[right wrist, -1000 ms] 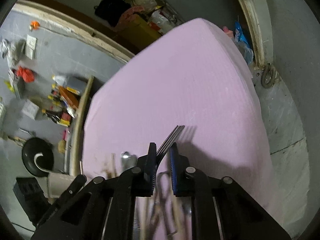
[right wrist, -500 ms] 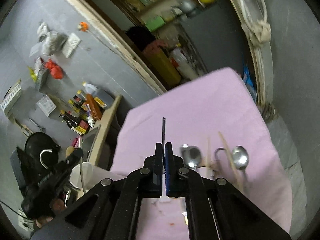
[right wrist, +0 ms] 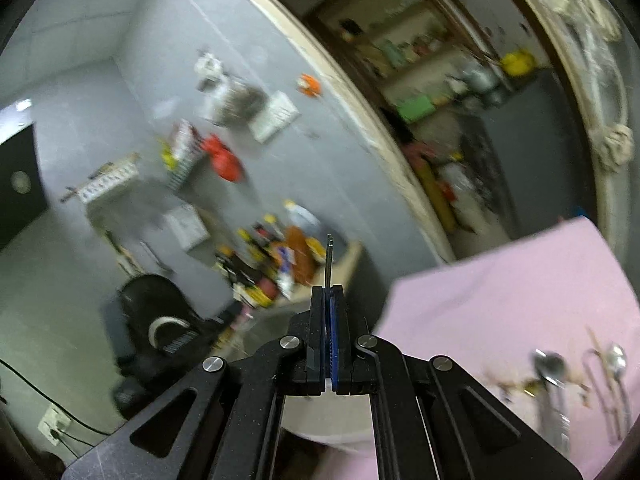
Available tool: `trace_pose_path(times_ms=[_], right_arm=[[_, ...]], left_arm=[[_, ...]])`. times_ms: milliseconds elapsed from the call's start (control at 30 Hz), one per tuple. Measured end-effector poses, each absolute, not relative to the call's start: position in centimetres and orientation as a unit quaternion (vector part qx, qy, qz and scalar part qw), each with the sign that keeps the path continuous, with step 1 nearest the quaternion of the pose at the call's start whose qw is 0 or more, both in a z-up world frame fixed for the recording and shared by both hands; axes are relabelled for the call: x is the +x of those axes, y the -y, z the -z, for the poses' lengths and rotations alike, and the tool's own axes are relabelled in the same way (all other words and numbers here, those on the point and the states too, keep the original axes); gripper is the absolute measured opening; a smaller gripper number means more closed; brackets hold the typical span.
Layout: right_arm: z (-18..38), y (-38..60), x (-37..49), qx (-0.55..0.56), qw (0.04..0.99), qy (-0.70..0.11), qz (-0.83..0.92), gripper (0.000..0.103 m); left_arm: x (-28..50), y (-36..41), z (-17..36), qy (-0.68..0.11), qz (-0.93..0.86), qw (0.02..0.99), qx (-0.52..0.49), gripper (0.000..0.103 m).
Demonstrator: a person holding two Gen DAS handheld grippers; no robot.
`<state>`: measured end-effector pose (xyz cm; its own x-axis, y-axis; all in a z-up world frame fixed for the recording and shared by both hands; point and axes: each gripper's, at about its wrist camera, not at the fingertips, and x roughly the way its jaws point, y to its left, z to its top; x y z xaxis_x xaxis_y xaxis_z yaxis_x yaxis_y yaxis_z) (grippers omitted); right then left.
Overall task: Organize utensils
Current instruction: 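Carry the chopstick and fork into the white caddy and release both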
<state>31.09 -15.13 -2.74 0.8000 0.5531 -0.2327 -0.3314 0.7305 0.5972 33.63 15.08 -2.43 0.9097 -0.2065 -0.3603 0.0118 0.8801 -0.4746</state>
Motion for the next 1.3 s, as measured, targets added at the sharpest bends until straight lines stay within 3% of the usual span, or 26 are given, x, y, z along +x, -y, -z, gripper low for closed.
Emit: trace_pose_path(times_ms=[133, 333, 933, 1033, 1100, 1200, 1300], right_arm=[[2.5, 11.7, 32.0, 0.257, 0.909, -0.199, -0.260, 0.002], [6.9, 9.6, 33.2, 0.250, 0.902, -0.251, -0.247, 0.002], [12.1, 9.7, 33.9, 0.244, 0.884, -0.320, -0.236, 0.006], [12.0, 10.1, 33.2, 0.242, 0.884, -0.316, -0.245, 0.012], [11.8, 10.5, 32.9, 0.244, 0.884, -0.313, -0.247, 0.015], [11.4, 11.1, 32.2, 0.244, 0.886, -0.307, -0.248, 0.028], [10.9, 11.6, 31.7, 0.239, 0.890, -0.299, -0.246, 0.036]], left_arm=[[34.6, -17.8, 2.6, -0.181, 0.035, 0.948, -0.259, 0.005], [36.3, -19.1, 4.4, -0.170, 0.006, 0.951, -0.258, 0.005], [36.1, -17.4, 7.8, -0.214, -0.017, 0.960, -0.182, 0.005], [35.5, -17.3, 7.7, -0.229, -0.011, 0.957, -0.176, 0.013], [35.0, -17.1, 7.7, -0.233, -0.009, 0.956, -0.176, 0.030], [34.1, -16.9, 7.4, -0.232, -0.006, 0.955, -0.182, 0.046], [33.3, -16.2, 7.0, -0.234, -0.004, 0.956, -0.176, 0.050]])
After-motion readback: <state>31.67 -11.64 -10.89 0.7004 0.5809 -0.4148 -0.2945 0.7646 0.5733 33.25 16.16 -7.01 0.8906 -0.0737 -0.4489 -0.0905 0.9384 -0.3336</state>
